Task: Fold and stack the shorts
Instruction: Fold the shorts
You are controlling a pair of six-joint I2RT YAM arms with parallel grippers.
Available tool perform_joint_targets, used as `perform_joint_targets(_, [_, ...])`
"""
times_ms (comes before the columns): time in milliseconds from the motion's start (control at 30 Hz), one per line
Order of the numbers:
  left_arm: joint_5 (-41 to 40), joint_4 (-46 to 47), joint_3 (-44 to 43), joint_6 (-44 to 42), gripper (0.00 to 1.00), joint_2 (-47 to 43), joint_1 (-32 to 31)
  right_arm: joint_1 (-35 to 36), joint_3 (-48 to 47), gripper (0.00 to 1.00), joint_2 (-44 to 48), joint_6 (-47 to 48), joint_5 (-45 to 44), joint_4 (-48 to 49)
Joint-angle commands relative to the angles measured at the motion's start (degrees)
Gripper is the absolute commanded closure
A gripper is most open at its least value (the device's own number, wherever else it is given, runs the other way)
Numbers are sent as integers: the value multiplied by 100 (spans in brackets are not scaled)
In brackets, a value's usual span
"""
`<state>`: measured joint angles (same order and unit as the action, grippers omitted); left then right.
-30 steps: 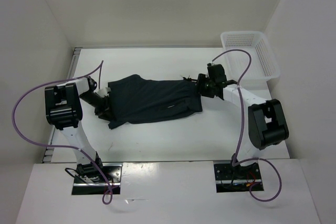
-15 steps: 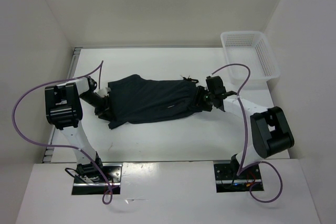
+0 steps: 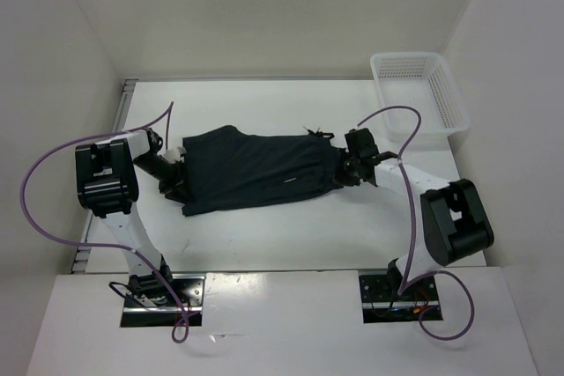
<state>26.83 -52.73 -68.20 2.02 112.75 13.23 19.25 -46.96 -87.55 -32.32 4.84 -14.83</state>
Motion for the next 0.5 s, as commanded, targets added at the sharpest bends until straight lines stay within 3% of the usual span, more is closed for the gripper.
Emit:
perform_joint_targets(0, [-1171,773,237,-202,65,300,48,-26,-296,100,589,357,-345,-354])
perform_joint_targets(67, [-1171,773,237,-202,64,300,48,-26,-296,100,590,418,-195,-301])
perform_joint_targets(200, [-1066,720,237,-202,55,353,48,-26,-348,84,64,603,-62,-301])
perform_joint_targets(300, [-908,607,290,-202,47,212,48,-26,-559,80,-376,656,-149,-634])
perform_joint_targets(367, [-855,544,238,-202,47,46,48,-26,-560,98,-429,656,-360,-741])
perform_joint_targets(467, [-802,544,185,-202,47,-7,48,-79,-630,100,-220,709,-554,-793])
